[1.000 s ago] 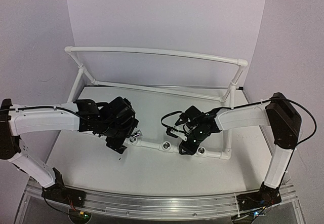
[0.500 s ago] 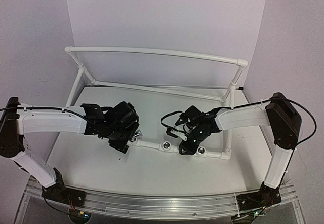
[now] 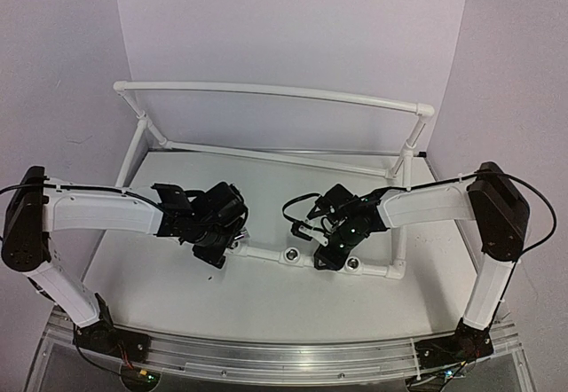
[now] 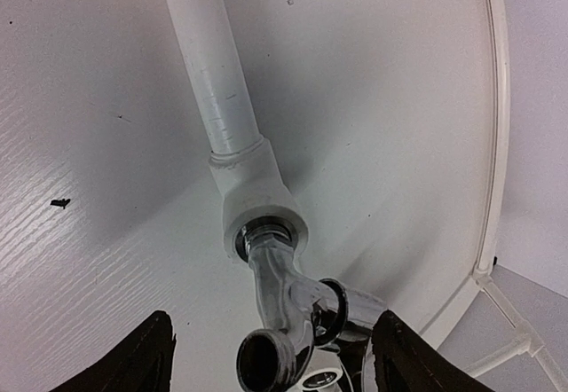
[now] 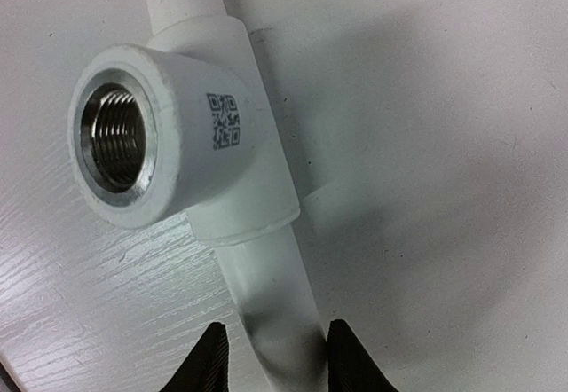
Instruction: Install the water faucets
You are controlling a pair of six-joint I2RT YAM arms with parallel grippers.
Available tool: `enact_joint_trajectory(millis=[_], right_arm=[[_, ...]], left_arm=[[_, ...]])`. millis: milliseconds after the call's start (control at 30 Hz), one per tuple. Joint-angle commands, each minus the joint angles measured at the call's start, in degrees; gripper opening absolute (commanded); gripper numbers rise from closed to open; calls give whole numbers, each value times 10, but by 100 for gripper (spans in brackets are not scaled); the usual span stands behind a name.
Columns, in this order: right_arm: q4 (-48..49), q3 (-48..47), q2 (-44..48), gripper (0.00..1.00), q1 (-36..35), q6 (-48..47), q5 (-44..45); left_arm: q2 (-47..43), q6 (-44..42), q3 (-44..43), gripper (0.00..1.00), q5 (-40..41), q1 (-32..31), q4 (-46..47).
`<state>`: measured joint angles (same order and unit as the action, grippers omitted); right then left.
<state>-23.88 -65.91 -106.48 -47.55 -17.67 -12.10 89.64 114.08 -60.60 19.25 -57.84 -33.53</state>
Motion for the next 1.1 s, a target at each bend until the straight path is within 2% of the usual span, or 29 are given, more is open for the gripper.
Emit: enact_joint_trajectory(millis=[0,400,933,1067], right_arm=[[-7,-5,25,35,-3,4,-8],[-7,-3,22,35,-3,1,-7],[-8,-2,21,34,-3,0,-6],[-9,-2,20,34,-4,-1,-6]], left_arm=[[16,262,-3,76,1,13,27],[36,248,-4,68,-14,28,54],[36,241,2,48,-11,34,64],[37,238,2,45,-11,35,65]])
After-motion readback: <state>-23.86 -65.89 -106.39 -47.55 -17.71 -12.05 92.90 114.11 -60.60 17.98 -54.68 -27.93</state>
